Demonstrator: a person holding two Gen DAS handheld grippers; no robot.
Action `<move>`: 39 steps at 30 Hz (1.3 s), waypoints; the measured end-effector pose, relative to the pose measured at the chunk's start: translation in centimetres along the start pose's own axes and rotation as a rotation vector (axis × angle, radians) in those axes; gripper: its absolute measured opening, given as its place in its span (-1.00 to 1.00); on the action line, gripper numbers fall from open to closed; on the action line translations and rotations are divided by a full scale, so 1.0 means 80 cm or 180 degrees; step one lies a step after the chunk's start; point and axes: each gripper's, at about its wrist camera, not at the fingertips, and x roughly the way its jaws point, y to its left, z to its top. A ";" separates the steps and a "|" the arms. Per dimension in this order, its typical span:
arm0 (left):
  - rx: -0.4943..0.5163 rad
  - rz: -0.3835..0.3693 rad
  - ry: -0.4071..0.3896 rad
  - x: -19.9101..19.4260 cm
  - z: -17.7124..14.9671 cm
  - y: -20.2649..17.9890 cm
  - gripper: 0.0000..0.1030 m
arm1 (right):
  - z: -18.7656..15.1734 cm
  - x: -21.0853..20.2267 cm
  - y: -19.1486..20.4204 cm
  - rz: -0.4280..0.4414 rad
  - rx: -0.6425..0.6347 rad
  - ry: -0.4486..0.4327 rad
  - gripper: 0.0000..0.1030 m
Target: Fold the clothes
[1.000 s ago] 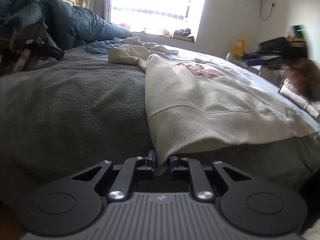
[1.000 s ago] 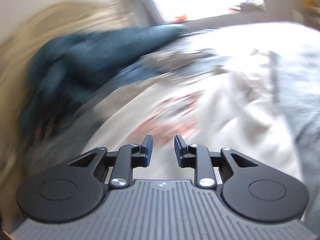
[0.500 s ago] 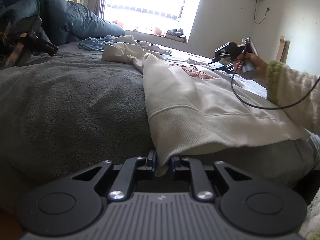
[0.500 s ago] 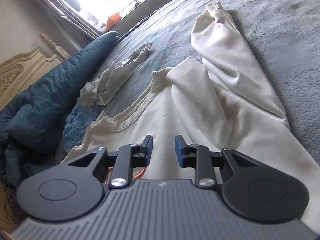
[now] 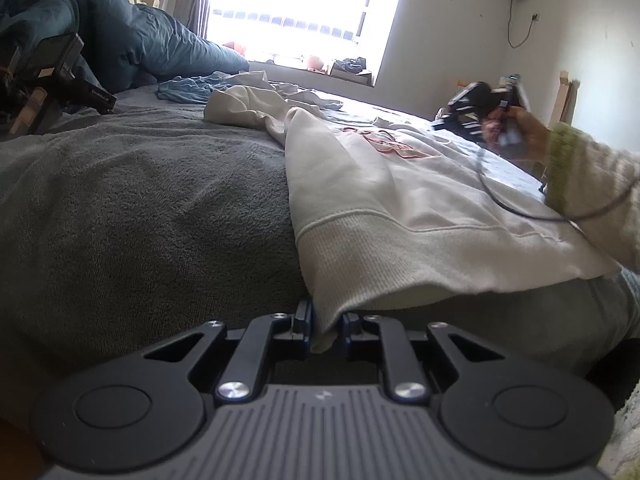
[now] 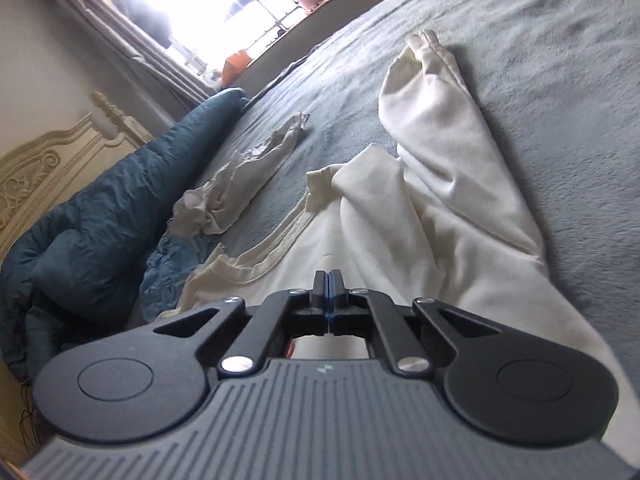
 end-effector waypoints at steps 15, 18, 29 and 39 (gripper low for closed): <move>0.0028 0.0068 -0.0065 0.000 -0.003 -0.006 -0.68 | -0.094 -0.382 -0.069 0.0351 0.0039 -0.0490 -1.00; 0.0069 0.0110 -0.0057 0.000 -0.002 -0.010 -0.68 | -0.136 -0.480 -0.104 0.0171 0.0160 -0.0715 -1.00; 0.0243 0.0251 0.0053 0.004 0.007 -0.022 -0.68 | -0.318 -0.737 -0.261 -0.1590 0.0991 -0.1081 -1.00; 0.0411 0.0314 0.0166 0.006 0.013 -0.030 -0.68 | -0.379 -0.741 -0.349 -0.2749 0.1628 -0.0323 0.00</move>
